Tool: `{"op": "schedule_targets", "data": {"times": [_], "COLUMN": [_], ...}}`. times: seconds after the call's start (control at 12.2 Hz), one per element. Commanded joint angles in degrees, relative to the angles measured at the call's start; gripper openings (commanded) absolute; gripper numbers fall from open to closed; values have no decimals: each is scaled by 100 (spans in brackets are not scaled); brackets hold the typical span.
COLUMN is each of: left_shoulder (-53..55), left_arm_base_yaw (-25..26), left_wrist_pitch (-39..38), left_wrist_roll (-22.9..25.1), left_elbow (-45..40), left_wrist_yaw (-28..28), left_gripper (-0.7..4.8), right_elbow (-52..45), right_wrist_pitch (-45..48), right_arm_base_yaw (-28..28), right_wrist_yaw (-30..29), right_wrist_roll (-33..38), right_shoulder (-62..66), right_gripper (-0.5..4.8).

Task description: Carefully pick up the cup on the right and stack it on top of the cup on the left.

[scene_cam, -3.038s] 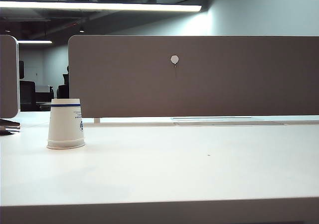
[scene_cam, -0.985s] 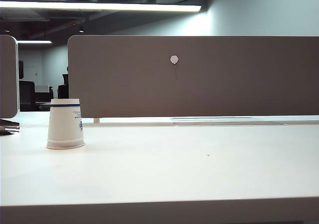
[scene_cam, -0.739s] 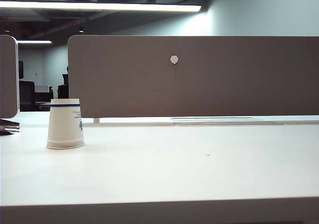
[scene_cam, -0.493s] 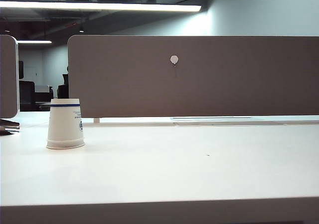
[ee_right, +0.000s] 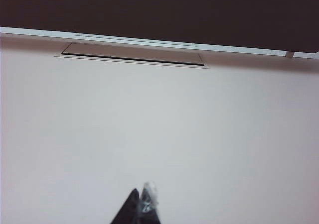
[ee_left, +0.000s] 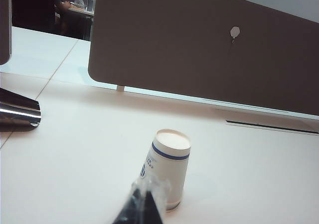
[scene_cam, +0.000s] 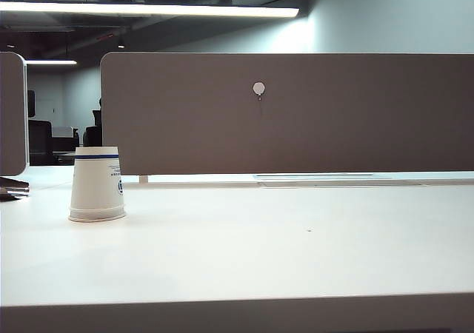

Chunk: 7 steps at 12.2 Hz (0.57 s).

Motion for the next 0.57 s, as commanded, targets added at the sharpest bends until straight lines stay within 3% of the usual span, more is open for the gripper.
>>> {"op": "schedule_targets", "data": {"times": [0.08,0.16,0.25,0.33,0.57], "left_shoulder": [0,0,0,0,0], "left_arm_base_yaw": [2,2,4,4,28], "left_wrist_pitch": [98,87,-136,-142,-192], "left_wrist_roll": [2,4,413,509,1172], "left_elbow": [15,15,7,7,7], "left_wrist_yaw": [28,28,-632,-837,-1178], "left_gripper": [-6,-6,-6,-6,-5], "right_elbow": [-24,-24,-24,-24,-24], "right_wrist_pitch": [103,103,103,103,103], "right_arm_base_yaw": [0,0,0,0,0], "right_wrist_yaw": [-33,-31,-33,-33,-33], "right_wrist_roll": [22,22,22,22,22], "right_shoulder": [-9,-9,-9,-9,-9], "right_gripper": [-4,-5,-4,-4,-4]}}
